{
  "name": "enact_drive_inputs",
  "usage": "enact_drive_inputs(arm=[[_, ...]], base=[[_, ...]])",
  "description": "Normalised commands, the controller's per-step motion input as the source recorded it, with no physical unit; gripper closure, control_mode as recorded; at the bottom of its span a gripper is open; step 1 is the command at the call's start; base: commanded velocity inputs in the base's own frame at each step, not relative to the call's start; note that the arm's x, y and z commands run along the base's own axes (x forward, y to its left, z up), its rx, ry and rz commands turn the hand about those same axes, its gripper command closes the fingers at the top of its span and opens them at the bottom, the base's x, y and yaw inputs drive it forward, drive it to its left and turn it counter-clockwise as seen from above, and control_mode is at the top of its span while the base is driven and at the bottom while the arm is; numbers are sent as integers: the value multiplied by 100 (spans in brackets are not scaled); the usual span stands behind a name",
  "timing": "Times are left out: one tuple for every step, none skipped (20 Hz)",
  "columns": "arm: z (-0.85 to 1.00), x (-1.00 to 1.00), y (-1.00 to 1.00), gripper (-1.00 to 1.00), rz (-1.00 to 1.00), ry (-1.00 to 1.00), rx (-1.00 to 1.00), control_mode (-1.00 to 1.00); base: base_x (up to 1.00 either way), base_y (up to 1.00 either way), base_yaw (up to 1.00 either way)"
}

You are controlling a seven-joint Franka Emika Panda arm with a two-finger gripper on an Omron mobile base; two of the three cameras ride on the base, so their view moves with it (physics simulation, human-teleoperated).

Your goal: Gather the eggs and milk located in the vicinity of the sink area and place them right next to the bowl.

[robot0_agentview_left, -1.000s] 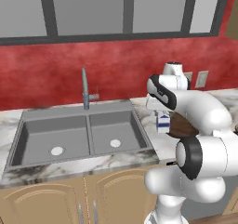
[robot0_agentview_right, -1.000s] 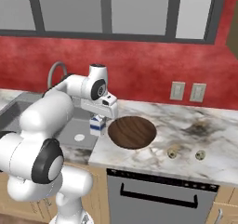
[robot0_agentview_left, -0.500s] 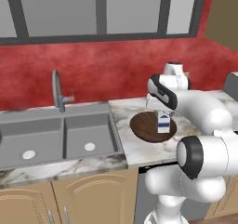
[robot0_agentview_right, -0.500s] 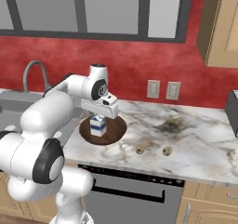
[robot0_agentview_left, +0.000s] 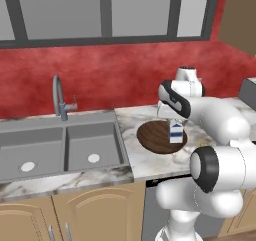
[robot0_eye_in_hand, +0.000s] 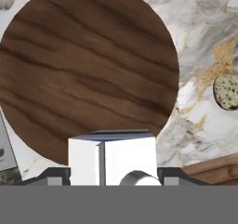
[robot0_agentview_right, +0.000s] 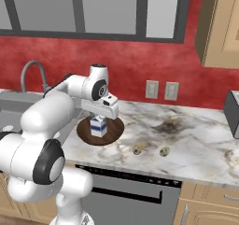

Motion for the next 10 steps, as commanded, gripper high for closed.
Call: enact_drive_inputs(arm=[[0,0,0,100,0,0,0,100],[0,0,0,100,0,0,0,100],[0,0,0,100,0,0,0,100],[0,0,0,100,0,0,0,100],[0,0,0,100,0,0,0,100],[0,0,0,100,0,0,0,100],[0,0,0,100,0,0,0,100],[0,0,0,100,0,0,0,100],[0,0,0,100,0,0,0,100],[0,0,0,100,0,0,0,-100]], base=[[26,-26,3],[29,-28,4],[29,-35,6],[26,-35,5],[23,-26,4],[15,-16,1],[11,-8,2],[9,0,1],[3,0,1],[0,0,0]])
